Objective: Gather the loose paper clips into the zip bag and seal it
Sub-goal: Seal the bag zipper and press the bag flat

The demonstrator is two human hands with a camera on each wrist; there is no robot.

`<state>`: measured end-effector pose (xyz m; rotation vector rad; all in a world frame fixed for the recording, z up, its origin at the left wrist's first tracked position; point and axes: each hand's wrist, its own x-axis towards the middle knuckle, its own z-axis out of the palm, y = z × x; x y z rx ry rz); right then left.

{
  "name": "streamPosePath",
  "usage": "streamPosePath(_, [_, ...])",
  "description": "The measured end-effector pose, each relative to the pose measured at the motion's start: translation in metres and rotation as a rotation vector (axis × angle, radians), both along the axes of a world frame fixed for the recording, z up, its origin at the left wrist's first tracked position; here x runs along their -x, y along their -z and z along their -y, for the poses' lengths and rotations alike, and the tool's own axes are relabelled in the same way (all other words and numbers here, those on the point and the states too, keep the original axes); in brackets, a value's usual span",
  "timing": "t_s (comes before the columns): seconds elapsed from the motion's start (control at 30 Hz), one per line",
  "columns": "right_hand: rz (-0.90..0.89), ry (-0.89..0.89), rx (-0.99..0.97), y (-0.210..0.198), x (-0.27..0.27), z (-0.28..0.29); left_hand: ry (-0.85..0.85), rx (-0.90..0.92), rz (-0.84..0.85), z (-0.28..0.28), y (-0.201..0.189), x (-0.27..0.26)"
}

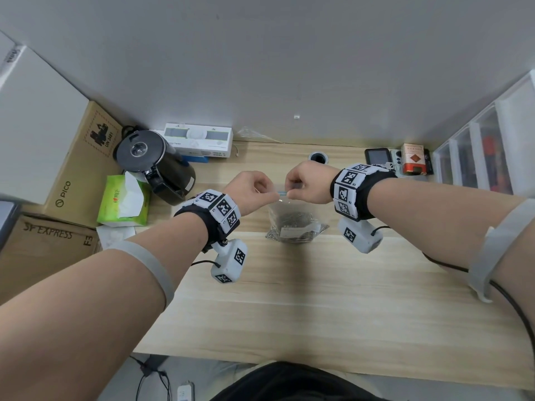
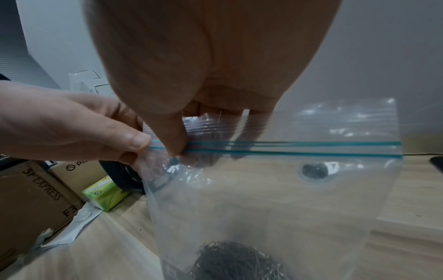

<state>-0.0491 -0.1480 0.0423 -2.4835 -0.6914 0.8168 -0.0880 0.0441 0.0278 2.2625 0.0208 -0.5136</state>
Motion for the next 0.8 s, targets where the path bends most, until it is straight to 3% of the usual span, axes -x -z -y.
streamPosePath(0.53, [0.014, 0.0, 0.088, 0.004, -0.005, 0.042, 0.079, -0.109, 0.018, -0.001, -0.003, -0.004])
streamPosePath(0.8, [0.041, 0.058, 0.162, -0.001, -0.005, 0.067, 0.01, -0.124, 0.018, -0.01, 0.0, 0.0])
